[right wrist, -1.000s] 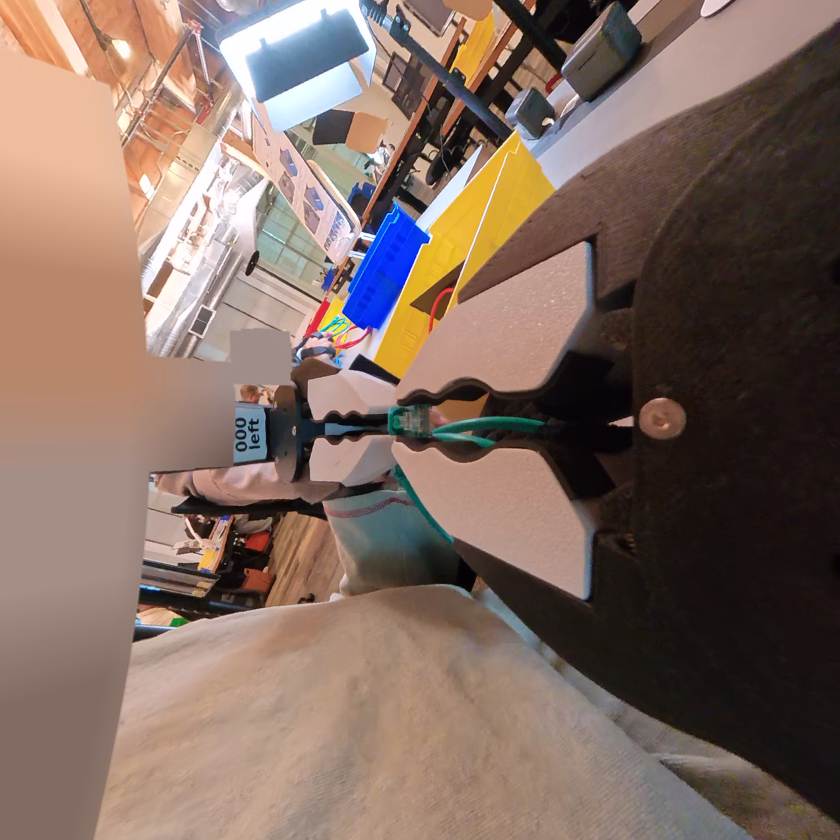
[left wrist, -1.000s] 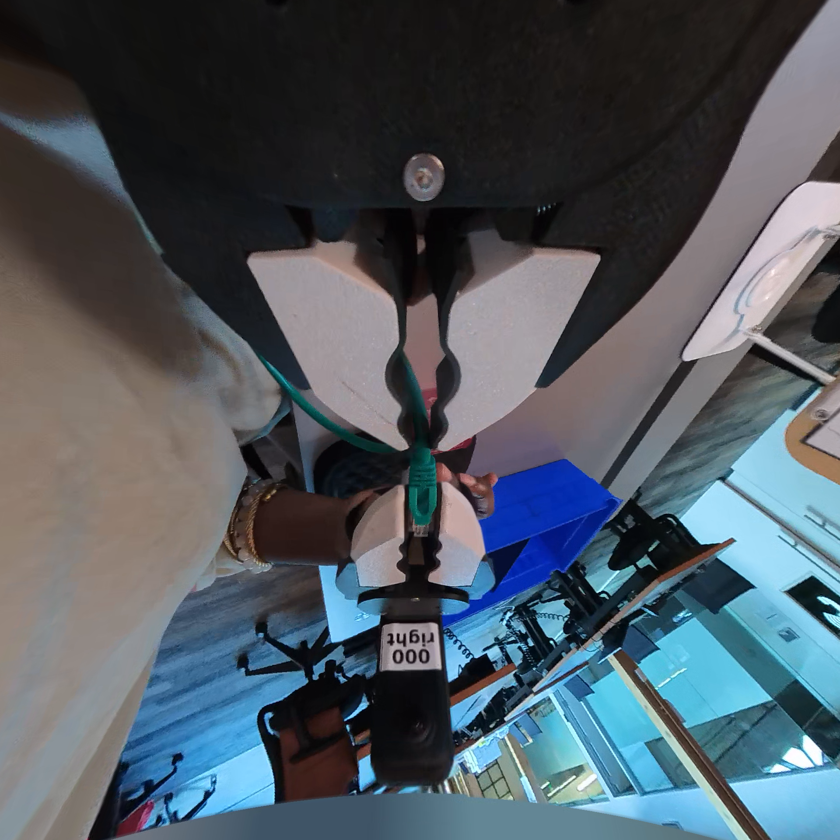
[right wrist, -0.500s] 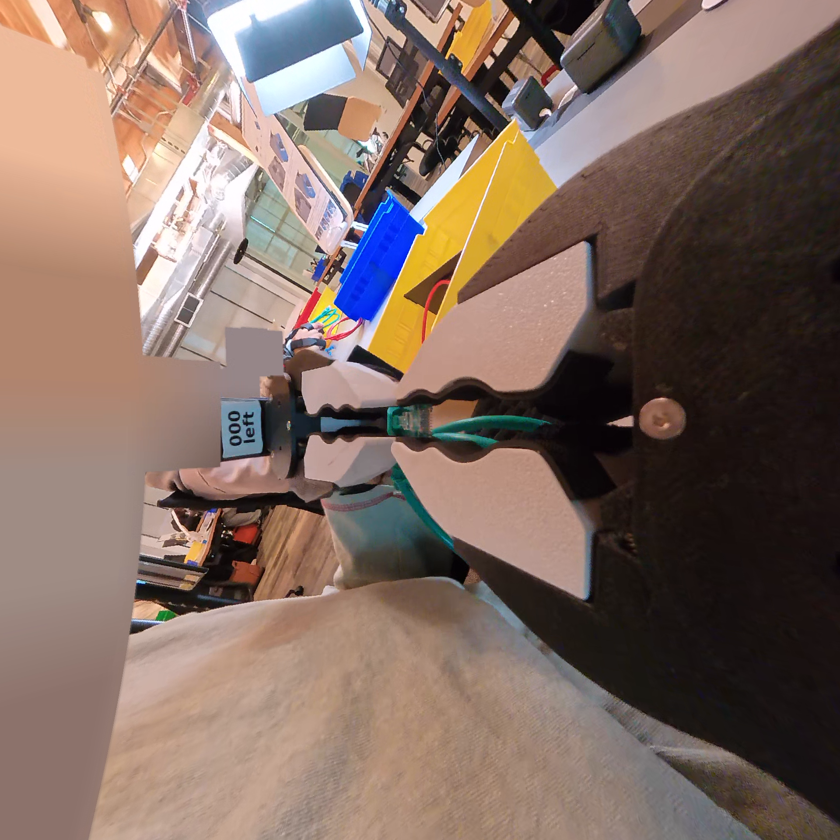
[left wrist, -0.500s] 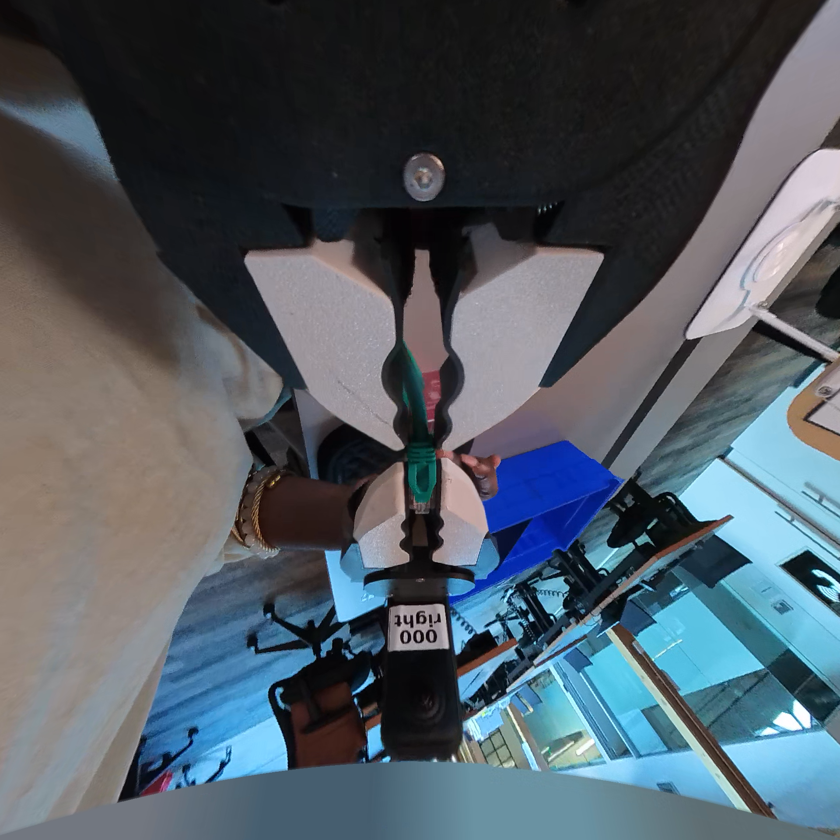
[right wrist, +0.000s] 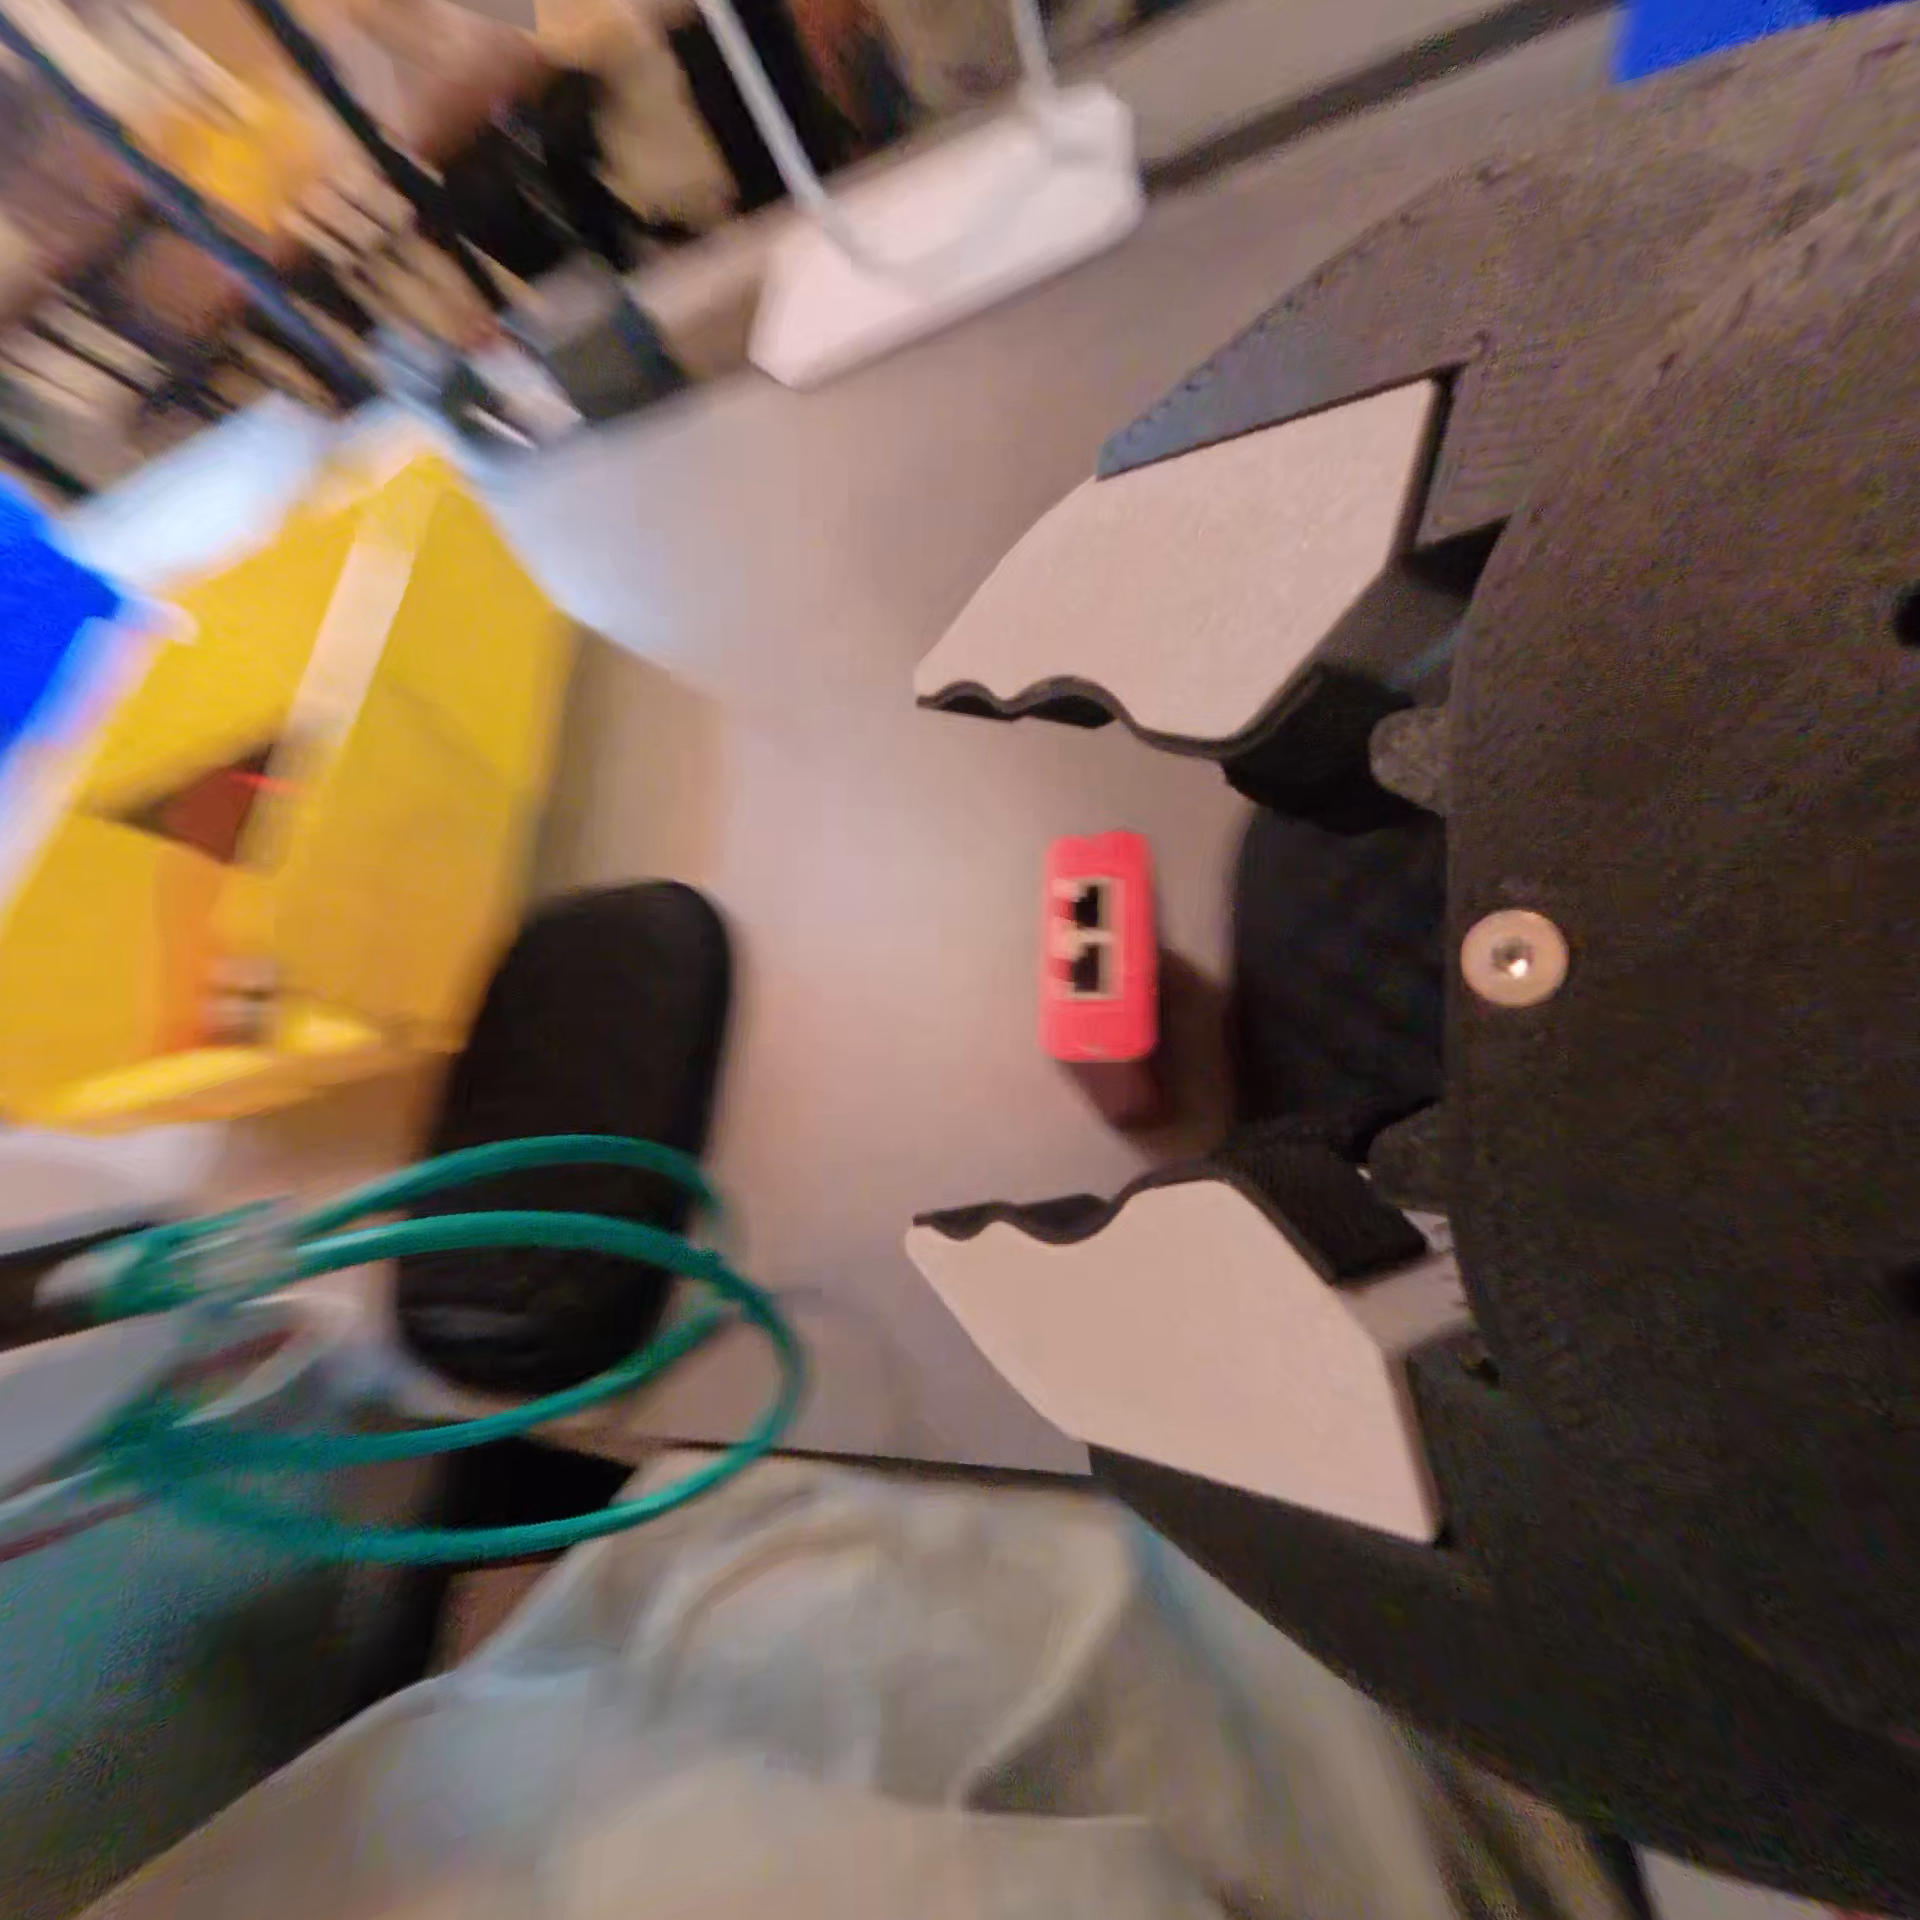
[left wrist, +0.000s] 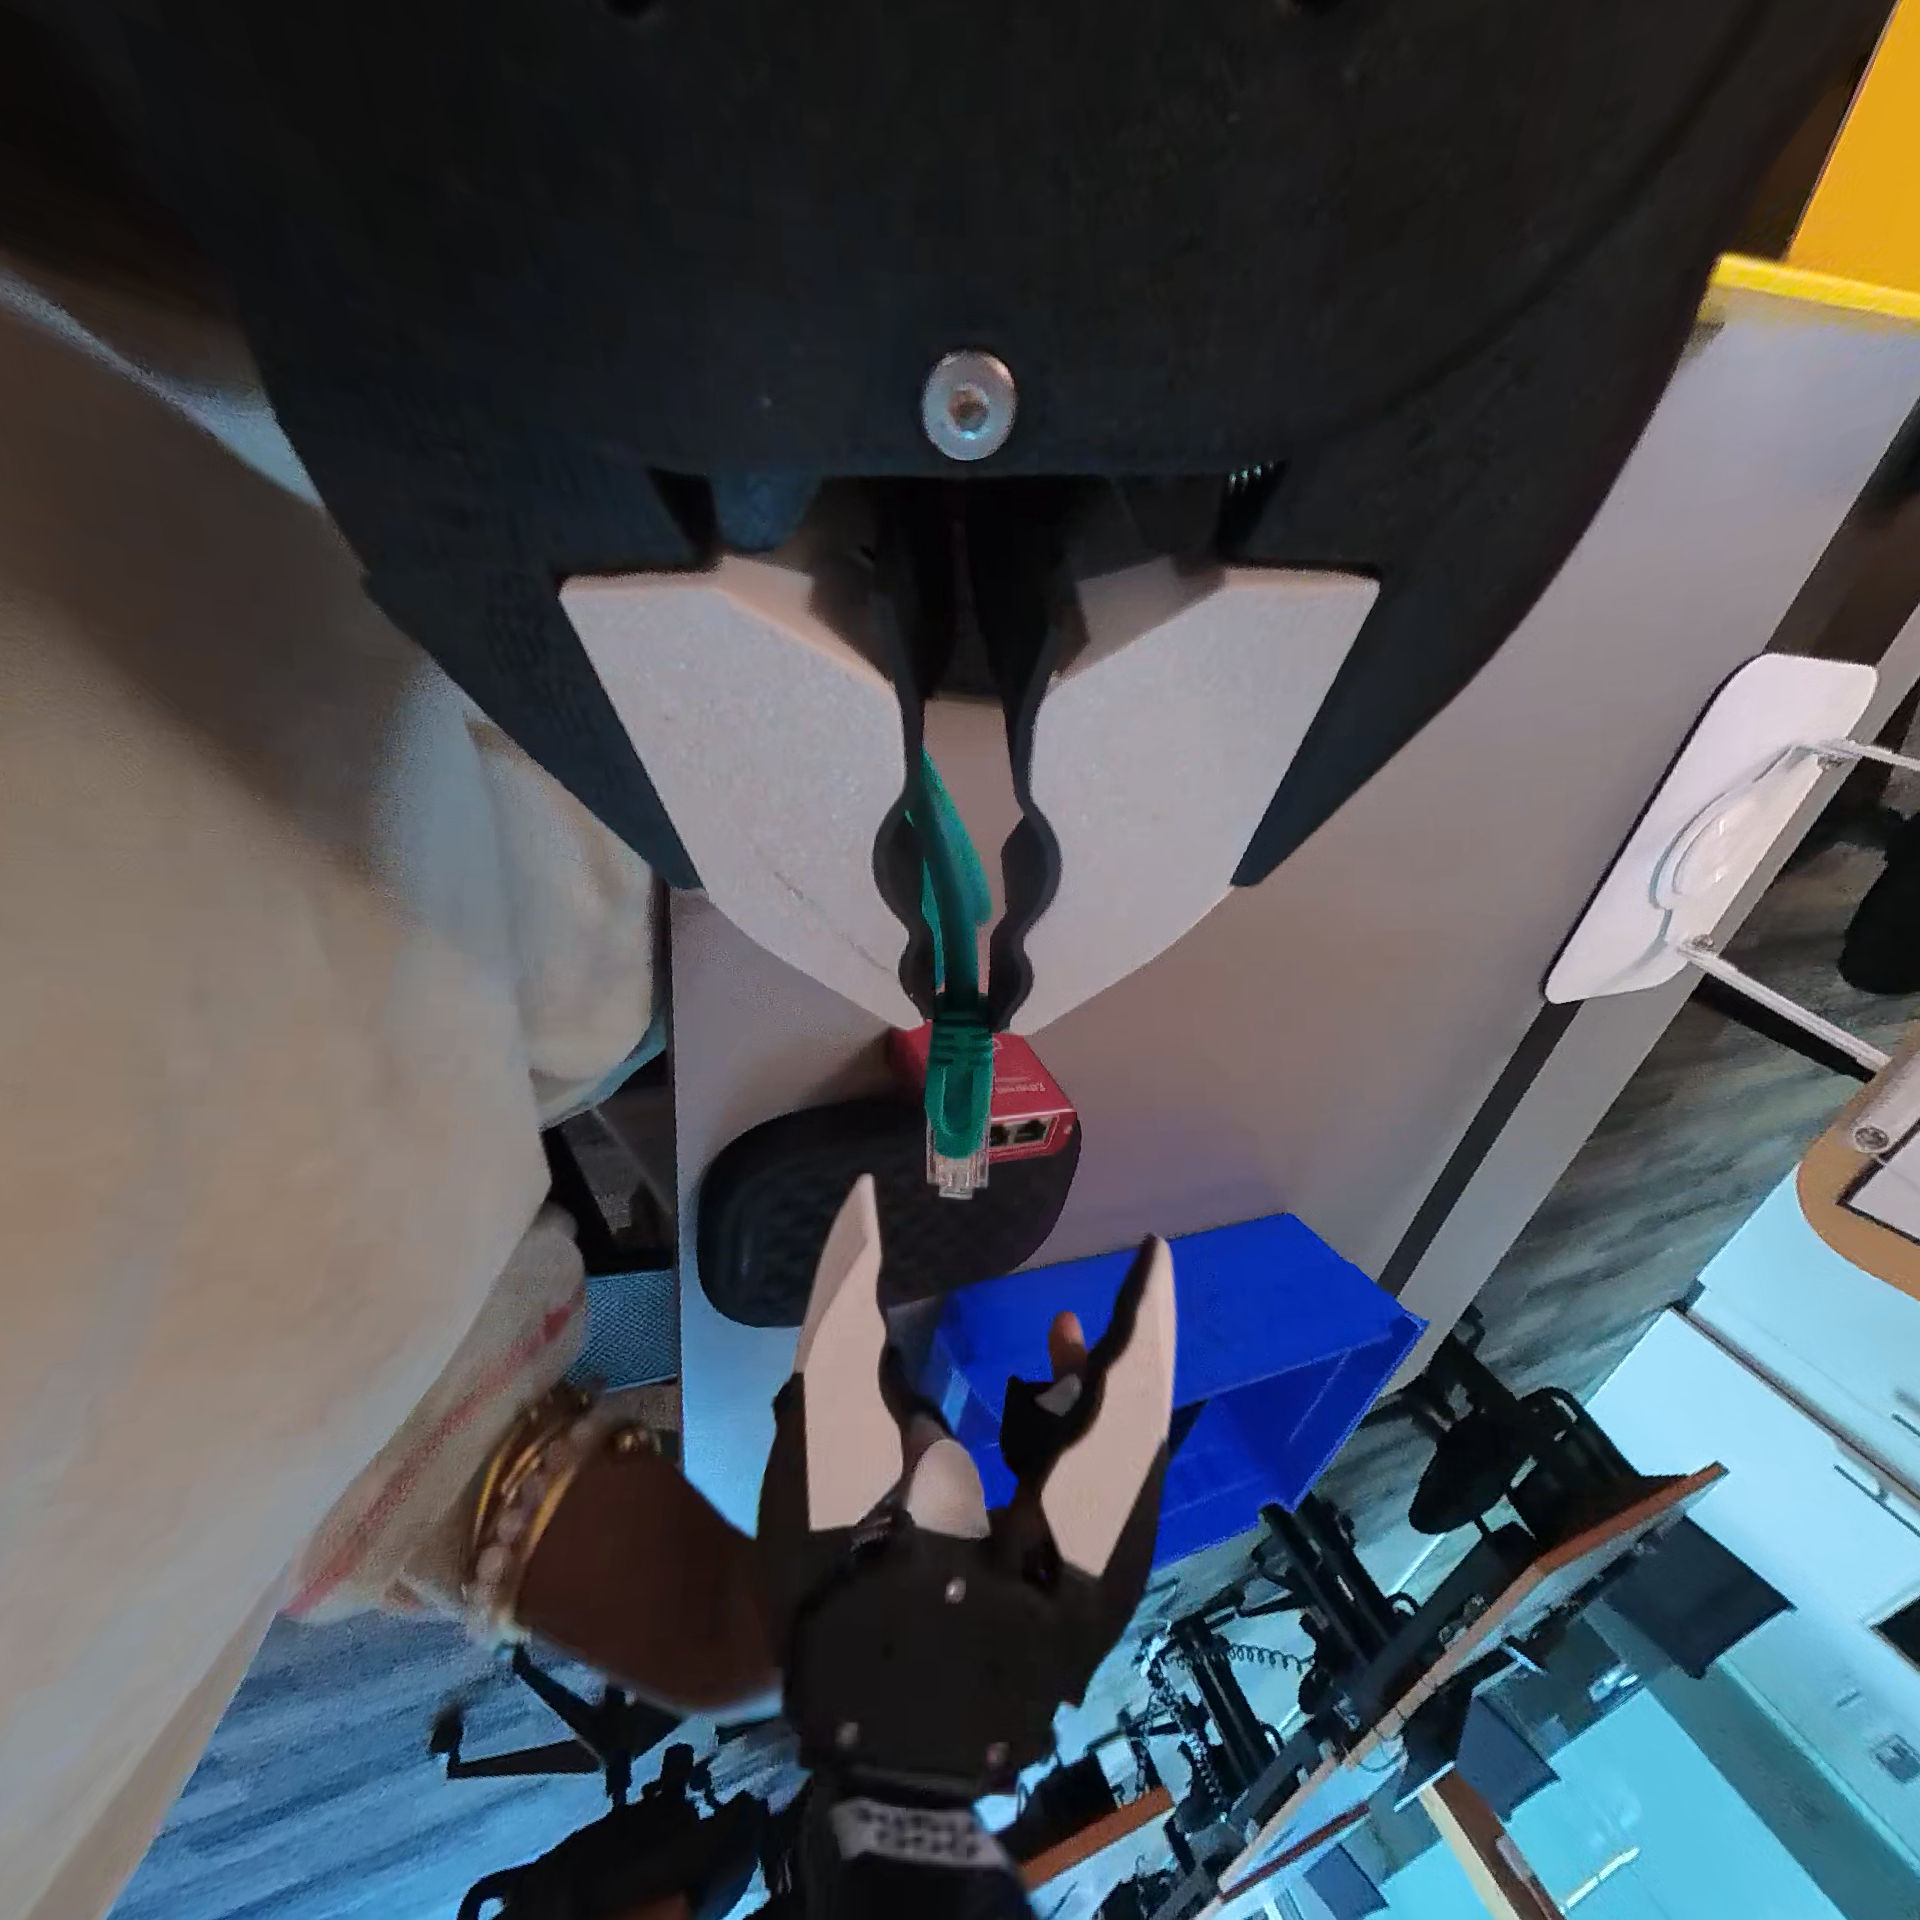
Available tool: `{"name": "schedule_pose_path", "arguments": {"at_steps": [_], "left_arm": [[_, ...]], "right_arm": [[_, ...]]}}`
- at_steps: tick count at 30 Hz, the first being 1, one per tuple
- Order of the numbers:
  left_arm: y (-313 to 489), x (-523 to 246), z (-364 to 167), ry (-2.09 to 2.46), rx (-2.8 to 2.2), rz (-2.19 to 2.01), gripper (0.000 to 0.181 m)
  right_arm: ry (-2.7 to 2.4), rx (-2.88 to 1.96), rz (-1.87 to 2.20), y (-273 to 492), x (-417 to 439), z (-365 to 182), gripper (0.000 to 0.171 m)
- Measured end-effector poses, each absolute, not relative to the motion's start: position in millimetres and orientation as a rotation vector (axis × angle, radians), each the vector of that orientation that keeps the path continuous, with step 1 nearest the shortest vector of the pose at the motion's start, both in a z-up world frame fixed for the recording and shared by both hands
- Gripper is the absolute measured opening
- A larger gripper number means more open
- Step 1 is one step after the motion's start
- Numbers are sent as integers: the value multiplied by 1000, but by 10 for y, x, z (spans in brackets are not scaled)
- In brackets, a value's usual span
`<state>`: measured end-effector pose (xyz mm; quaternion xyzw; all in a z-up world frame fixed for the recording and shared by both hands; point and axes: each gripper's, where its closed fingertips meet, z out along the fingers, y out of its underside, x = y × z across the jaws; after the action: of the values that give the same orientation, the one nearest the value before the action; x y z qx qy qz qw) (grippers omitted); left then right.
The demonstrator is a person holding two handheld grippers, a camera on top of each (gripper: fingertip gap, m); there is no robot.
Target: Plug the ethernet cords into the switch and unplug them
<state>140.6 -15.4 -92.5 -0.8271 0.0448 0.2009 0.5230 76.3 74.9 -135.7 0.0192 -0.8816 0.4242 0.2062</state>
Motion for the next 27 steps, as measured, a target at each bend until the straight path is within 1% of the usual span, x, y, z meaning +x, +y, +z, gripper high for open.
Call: {"name": "schedule_pose_path", "arguments": {"at_steps": [2,4,10,11,13,17,19,21,25,27], "left_arm": [[-145,1385,-969,96,-1993,475,10],[-115,1371,-1006,94,-2003,463,10],[-109,1343,-993,86,-1987,460,10],[-124,1326,-996,78,-1985,459,10],[-149,1289,-1005,59,-1980,466,10],[-151,1286,-1016,57,-1970,456,10],[-151,1267,-1028,42,-1969,450,10],[-159,1221,-1047,4,-1974,436,10],[-140,1142,-1088,-80,-1968,370,10],[-119,1104,-1080,-114,-1951,338,10]], "right_arm": [[-2648,-73,910,891,653,-1643,98],[-2781,-142,734,925,570,-1847,96],[-3060,-151,353,944,547,-2322,105],[-3087,-143,315,949,564,-2377,104],[-3098,-176,290,952,562,-2407,94],[-3086,-197,311,967,557,-2407,93],[-3053,-113,439,925,557,-2387,92],[-2990,-69,711,839,544,-2284,91],[-2635,-11,1586,612,620,-1608,90],[-2399,37,1907,596,701,-1258,90]]}}
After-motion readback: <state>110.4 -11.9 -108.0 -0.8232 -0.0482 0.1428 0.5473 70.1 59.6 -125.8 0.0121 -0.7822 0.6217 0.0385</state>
